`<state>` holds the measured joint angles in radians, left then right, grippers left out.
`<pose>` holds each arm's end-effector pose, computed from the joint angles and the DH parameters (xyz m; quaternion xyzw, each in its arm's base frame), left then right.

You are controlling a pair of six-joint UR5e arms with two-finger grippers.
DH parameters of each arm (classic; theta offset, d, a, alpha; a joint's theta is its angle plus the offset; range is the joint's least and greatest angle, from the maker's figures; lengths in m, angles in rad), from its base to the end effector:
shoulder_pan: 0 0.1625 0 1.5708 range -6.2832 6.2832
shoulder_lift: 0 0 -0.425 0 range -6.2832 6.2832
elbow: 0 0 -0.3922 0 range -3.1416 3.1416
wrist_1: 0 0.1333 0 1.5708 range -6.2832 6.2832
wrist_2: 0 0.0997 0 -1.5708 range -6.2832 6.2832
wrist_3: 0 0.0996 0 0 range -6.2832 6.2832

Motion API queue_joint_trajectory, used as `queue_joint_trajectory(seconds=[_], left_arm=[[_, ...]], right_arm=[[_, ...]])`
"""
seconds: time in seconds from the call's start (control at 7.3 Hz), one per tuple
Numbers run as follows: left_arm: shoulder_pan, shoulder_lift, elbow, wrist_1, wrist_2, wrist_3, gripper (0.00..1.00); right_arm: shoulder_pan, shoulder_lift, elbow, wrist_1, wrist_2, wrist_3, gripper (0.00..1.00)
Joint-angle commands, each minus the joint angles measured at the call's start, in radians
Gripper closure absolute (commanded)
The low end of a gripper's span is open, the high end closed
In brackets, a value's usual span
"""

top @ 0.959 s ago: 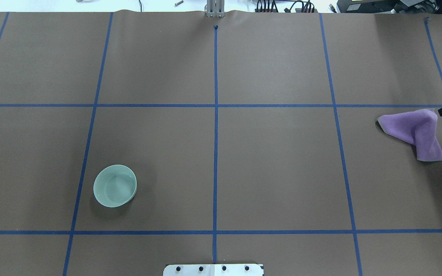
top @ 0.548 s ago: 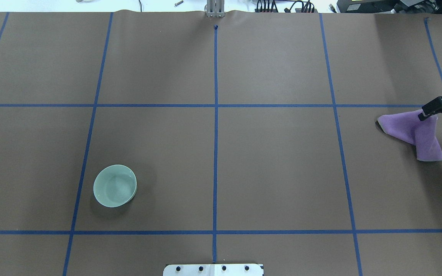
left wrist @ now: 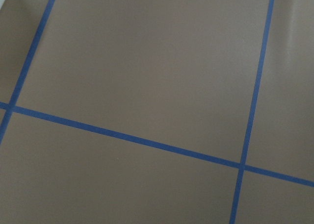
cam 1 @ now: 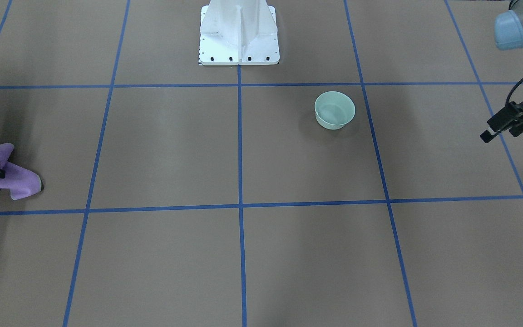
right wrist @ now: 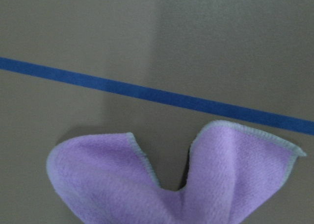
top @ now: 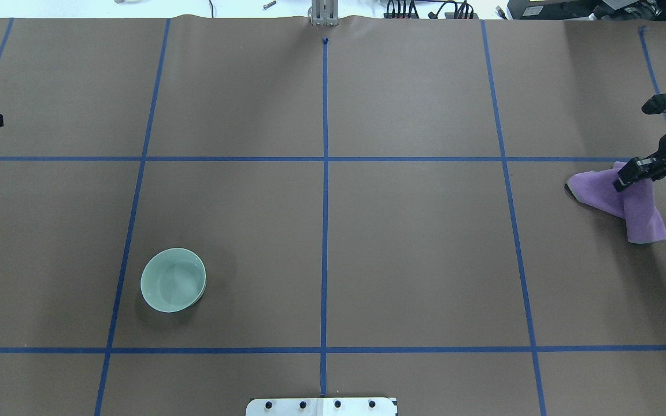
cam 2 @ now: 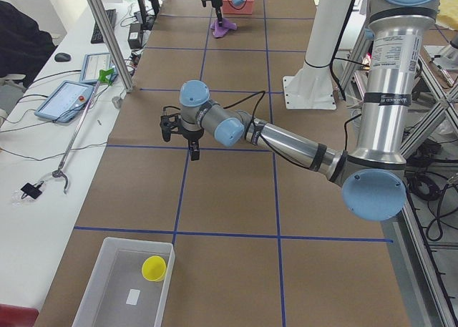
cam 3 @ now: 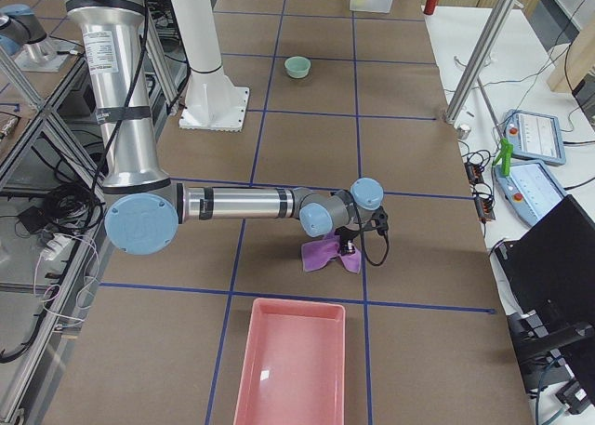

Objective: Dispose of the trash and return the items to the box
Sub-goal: 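Lift the purple cloth with the right gripper while the left reaches toward the bowl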

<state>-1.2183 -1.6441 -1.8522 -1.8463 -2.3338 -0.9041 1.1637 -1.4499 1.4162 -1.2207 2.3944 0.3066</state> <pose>0.1197 -0.5121 0.4495 0.0246 0.4554 -0.1293 0.8805 -0.1660 -0.5372 0.6309 -0.0028 -0.4208 -0.1084 0.9006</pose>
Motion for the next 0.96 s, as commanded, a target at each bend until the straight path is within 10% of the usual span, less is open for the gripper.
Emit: queue_joint_trajectory(seconds=[0.0, 0.82], left_arm=[[0.121, -0.006, -0.024, -0.001, 0.049, -0.042, 0.03], [0.512, -0.005, -0.173, -0.004, 0.277, -0.344, 0.03]], right_arm=[[0.026, 0.002, 0.036, 0.000, -0.003, 0.002, 1.00], [0.278, -0.042, 0.084, -0.017, 0.032, -0.006, 1.00]])
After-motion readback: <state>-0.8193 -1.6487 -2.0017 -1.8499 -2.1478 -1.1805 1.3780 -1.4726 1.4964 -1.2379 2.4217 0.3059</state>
